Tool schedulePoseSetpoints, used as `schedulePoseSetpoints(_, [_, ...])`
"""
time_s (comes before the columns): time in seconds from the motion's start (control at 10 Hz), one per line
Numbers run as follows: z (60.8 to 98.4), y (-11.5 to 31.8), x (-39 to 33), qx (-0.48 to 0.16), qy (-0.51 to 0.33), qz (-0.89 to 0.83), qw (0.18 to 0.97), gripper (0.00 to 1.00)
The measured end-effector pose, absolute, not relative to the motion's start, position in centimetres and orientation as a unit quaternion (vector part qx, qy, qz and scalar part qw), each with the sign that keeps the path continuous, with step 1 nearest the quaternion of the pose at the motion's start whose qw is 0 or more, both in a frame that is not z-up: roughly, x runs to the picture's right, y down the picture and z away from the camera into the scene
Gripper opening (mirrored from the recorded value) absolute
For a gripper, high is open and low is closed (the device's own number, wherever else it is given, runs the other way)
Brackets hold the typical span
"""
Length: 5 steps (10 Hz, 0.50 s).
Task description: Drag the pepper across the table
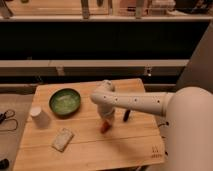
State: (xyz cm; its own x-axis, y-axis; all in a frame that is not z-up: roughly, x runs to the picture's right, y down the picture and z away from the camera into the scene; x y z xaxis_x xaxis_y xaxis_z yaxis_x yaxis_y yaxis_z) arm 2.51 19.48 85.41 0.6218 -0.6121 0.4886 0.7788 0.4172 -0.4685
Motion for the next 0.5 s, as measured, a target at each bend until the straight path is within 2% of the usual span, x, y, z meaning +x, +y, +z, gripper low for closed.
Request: schedulePoseSetpoints(0.5, [85.35,19.83,1.71,-0.346,-0.118,-0.423,0.829,0.00])
